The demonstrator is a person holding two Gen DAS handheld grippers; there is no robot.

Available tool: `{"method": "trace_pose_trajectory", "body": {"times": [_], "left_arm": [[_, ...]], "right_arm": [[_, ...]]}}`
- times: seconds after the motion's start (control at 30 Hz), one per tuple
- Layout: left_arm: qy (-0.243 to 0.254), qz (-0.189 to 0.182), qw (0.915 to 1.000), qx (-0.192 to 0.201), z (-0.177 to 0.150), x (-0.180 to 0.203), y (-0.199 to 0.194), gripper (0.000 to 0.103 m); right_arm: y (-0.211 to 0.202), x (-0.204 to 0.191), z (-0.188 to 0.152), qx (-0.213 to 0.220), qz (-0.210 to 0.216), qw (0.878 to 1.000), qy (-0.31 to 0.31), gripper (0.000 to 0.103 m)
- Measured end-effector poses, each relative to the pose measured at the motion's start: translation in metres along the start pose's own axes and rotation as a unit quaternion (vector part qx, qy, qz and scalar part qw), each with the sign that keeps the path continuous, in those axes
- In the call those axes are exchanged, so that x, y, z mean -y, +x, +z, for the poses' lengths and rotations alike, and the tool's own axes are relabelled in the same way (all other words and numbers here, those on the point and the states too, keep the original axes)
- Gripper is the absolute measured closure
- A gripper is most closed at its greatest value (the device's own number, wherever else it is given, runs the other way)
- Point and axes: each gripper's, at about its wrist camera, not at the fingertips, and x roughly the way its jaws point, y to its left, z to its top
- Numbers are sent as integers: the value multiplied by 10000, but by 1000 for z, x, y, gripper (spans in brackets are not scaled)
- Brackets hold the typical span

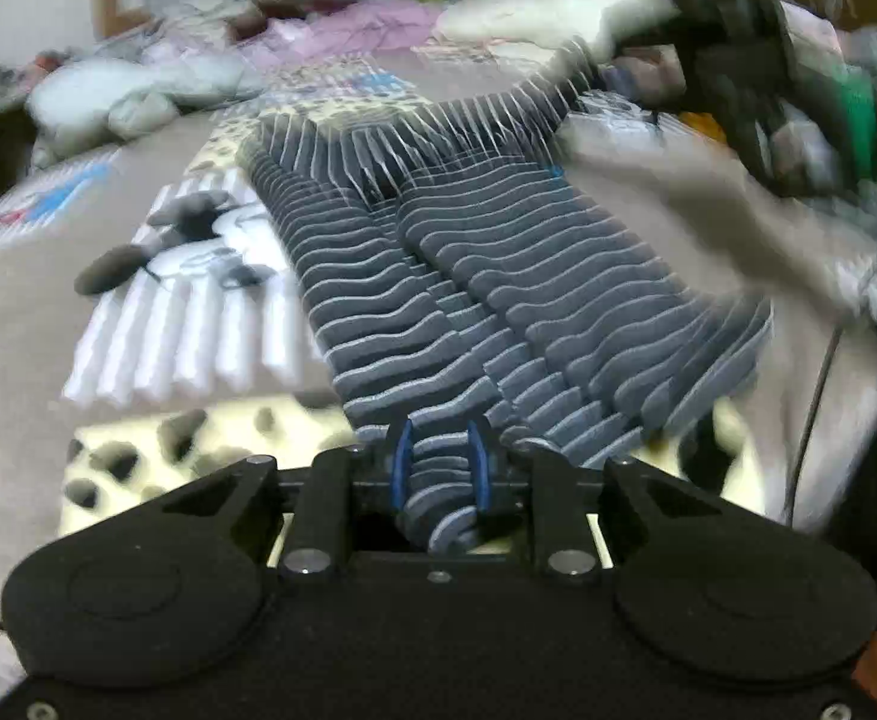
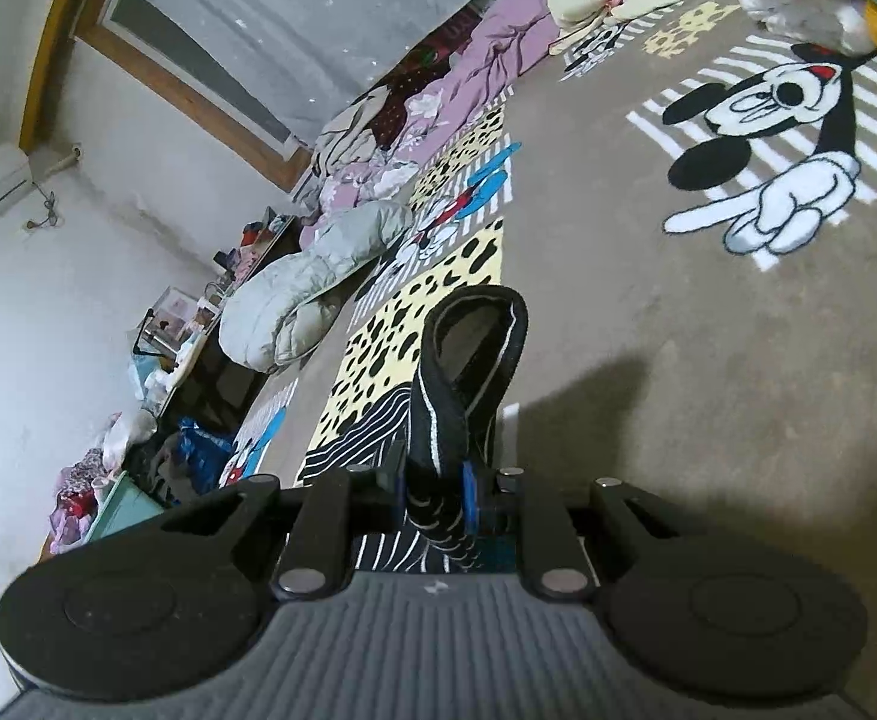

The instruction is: Fold clothes

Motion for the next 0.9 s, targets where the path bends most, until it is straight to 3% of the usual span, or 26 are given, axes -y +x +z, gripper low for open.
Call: {"method": "trace_pose_trajectory", "body": {"times": [0.1, 0.13, 0.2, 0.27, 0.37, 0.47, 0.6, 0.7, 0.83, 0.9], "left_arm": [[236, -20, 9992, 333, 10, 3, -27, 84], [268, -128, 9992, 279, 10, 4, -27, 84], [352, -373, 9983, -260, 4, 7, -11, 84], [418, -445, 9976, -316, 5, 8, -12, 83], [-18, -573, 9983, -91, 26, -11, -26, 81], [-454, -376, 9978, 306, 51, -43, -22, 81], [-712, 33, 9953, 658, 94, -88, 17, 81], [-879, 251, 9941, 583, 123, -111, 61, 81], [-1080, 188, 9923, 578, 151, -128, 111, 81], [-1085, 149, 9934, 332, 160, -133, 141, 81]], "right_arm": [[-6, -2, -2, 31, 64, 10000, -3, 84], [-9, -3, -3, 37, 95, 9999, -20, 84], [-14, -4, -4, 50, 156, 9999, -45, 84], [-16, -3, -5, 78, 191, 9998, -31, 84], [-20, -2, -5, 181, 258, 9995, 39, 84], [-22, -4, -3, 233, 298, 9993, -59, 84], [-22, -3, -1, 269, 290, 9991, -159, 84], [-25, 7, -5, 339, 450, 9981, 255, 84], [-37, 8, -13, 473, 911, 9915, 793, 84], [-40, 1, -16, 478, 1072, 9900, 777, 84]]}}
